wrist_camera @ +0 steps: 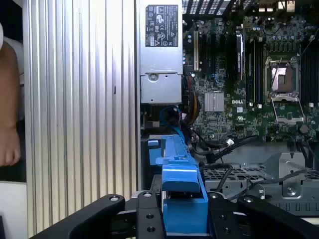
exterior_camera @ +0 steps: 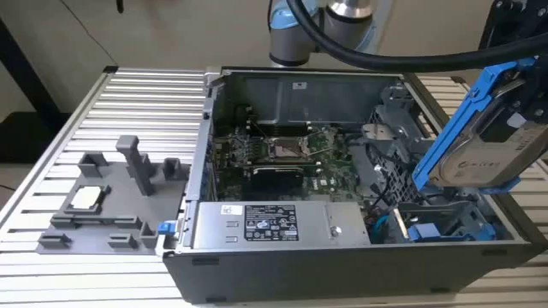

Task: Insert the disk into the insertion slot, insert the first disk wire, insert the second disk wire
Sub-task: 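Insert the disk into the insertion slot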

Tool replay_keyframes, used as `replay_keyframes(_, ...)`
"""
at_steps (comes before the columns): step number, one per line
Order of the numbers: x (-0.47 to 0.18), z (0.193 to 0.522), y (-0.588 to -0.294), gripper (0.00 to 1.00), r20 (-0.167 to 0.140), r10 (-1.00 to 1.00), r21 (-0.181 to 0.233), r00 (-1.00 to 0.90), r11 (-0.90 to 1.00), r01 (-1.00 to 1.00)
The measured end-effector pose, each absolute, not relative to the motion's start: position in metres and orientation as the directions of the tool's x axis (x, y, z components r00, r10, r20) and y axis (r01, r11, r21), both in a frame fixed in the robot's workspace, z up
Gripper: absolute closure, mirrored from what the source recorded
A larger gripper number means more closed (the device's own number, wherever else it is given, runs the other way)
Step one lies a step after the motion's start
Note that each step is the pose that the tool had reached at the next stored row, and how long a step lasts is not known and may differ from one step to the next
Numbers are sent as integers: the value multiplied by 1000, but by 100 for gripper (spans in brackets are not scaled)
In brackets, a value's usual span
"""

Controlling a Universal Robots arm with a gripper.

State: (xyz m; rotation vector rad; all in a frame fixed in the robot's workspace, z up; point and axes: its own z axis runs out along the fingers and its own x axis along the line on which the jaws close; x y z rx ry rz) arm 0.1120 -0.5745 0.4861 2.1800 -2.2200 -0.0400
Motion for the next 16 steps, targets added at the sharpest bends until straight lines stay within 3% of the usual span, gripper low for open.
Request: replay_keyframes(16, 112, 483, -575, 67, 3, -1000, 35, -18, 18, -999)
